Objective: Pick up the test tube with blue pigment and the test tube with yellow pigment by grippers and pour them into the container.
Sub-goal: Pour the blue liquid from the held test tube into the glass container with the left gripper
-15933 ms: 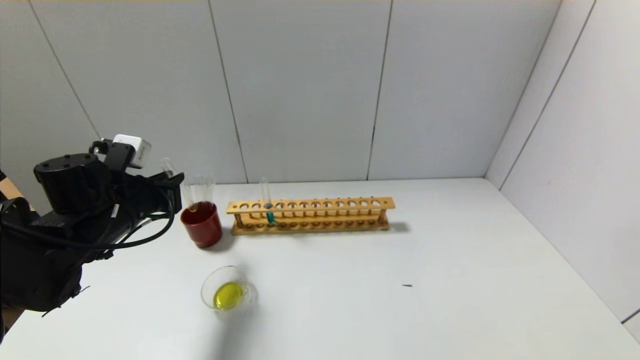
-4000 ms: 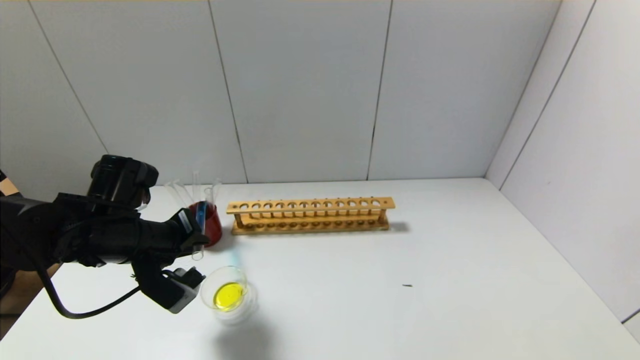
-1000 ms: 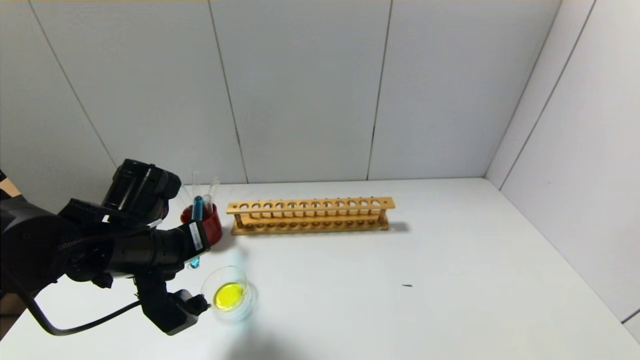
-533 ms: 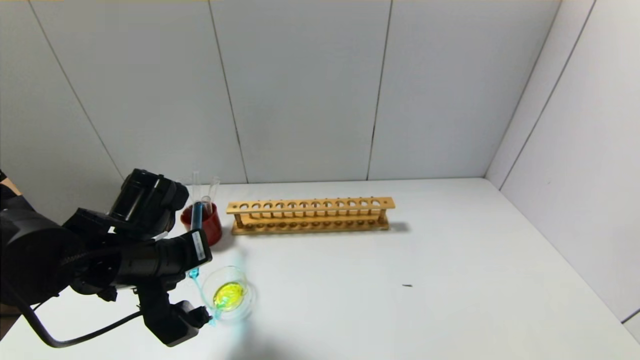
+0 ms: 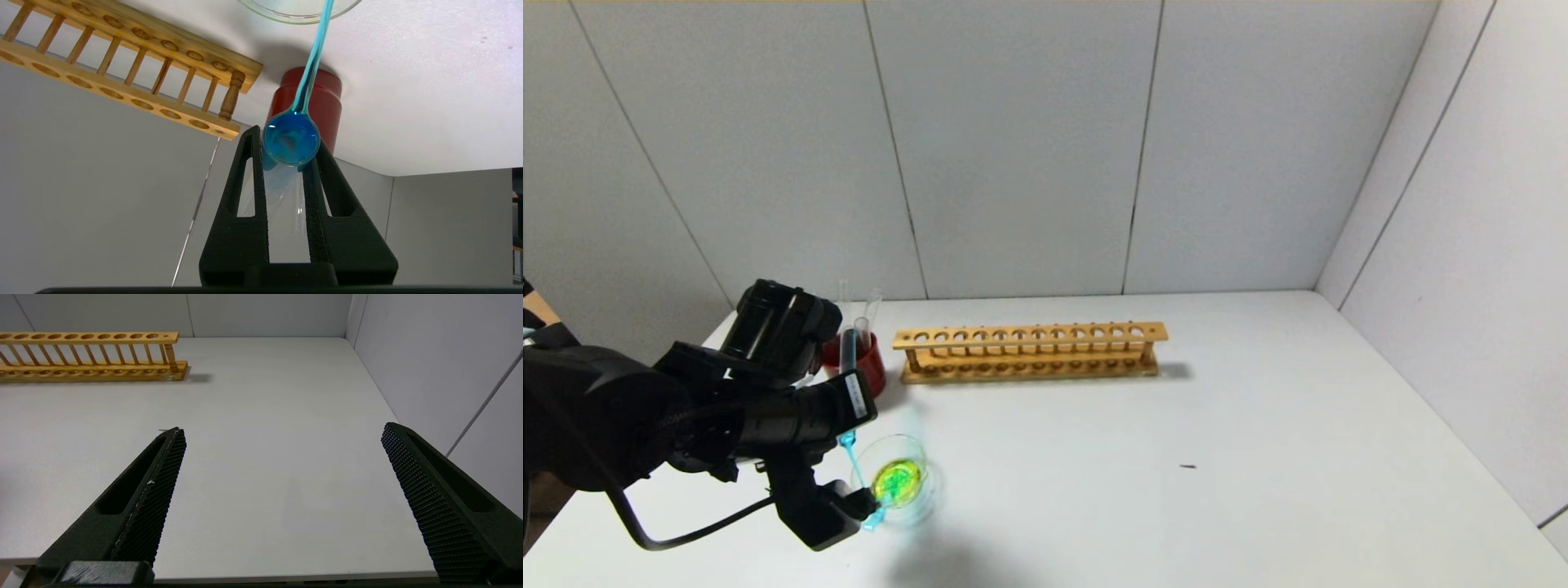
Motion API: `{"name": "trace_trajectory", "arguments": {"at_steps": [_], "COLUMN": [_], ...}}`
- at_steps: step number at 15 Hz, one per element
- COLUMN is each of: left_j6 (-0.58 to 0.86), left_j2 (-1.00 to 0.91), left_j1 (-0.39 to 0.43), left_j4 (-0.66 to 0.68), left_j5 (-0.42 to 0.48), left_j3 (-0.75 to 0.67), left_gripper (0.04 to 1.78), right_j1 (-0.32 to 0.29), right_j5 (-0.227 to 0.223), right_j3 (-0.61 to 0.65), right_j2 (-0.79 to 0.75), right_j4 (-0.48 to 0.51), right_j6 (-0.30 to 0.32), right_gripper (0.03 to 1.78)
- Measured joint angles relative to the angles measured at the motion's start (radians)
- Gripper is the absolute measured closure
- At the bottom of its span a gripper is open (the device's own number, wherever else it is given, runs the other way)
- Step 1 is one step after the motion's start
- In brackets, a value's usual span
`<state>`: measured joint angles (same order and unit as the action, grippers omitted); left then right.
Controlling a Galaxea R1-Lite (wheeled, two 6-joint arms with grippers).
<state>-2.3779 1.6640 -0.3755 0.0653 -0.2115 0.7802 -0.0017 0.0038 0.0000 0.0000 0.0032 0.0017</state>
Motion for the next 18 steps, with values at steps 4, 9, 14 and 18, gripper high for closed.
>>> {"name": "trace_trajectory", "arguments": {"at_steps": [4,9,14,18], "left_j6": [-0.005,-0.007,-0.009,-0.014], "left_j2": [0.019,0.024,0.027,0.027], "left_j1": [-0.001,-0.025,-0.039,-0.043], "left_j4": [0.013,0.014,0.026,0.027], "left_j5": [0.000,-0.016,-0.039,-0.046], "left_j3": [0.004,0.009,0.010,0.007], "left_gripper": [1.51,1.51,1.51,1.51], "right_j1": [0.000,0.000,0.000,0.000], "right_j5": [0.000,0.000,0.000,0.000], "right_j3": [0.000,0.000,0.000,0.000], "right_j2": [0.000,0.000,0.000,0.000], "right_j4": [0.000,0.000,0.000,0.000], "right_j6": [0.000,0.000,0.000,0.000], "right_gripper": [0.06,0.06,0.06,0.06]}}
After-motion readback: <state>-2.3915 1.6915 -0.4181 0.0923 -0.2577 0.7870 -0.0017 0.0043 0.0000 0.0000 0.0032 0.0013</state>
